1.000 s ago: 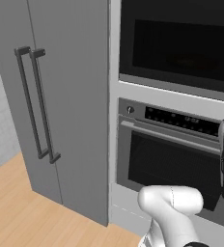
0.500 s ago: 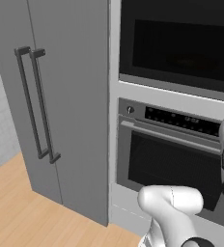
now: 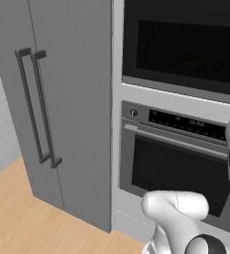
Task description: Pick the lemon wedge from the sink and place it in the bowl. Then pick the bowl and place it in the microwave. Then close the microwave door and press the start button.
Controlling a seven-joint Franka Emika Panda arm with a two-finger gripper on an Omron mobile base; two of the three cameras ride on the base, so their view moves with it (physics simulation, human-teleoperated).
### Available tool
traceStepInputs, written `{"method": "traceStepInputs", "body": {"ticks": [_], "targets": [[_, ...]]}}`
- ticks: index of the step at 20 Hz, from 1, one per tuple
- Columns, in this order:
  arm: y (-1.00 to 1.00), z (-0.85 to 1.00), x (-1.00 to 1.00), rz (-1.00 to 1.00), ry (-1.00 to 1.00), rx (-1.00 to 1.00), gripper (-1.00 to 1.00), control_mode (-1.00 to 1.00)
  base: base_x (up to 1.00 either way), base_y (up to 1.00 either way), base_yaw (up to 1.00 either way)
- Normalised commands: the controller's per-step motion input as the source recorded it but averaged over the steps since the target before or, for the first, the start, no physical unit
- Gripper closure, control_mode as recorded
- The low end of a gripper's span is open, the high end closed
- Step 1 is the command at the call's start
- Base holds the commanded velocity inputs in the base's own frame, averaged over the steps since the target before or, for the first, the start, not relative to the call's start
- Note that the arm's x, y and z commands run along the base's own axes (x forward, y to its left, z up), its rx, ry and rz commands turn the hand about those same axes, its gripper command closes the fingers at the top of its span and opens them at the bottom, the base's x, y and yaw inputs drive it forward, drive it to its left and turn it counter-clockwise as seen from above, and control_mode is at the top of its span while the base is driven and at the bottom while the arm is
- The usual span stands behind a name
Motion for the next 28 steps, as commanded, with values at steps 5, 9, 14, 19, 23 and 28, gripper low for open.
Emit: {"method": "traceStepInputs", "body": {"ticks": [5,9,14,19,23,28], "targets": [[-0.04,-0.05,0.23,0.00,0.00,0.00,1.00,-1.00,0.00,0.00,0.00],[-0.09,-0.04,0.24,0.00,0.00,0.00,1.00,-1.00,0.00,0.00,0.00],[-0.13,-0.06,0.15,0.02,0.00,0.00,1.00,-1.00,0.00,0.00,0.00],[-0.14,-0.11,0.15,0.03,0.00,0.00,1.00,-1.00,0.00,0.00,0.00],[-0.15,-0.12,0.19,0.05,0.00,0.00,1.00,-1.00,0.00,0.00,0.00],[-0.22,-0.04,0.27,0.08,0.00,0.00,1.00,-1.00,0.00,0.00,0.00]]}}
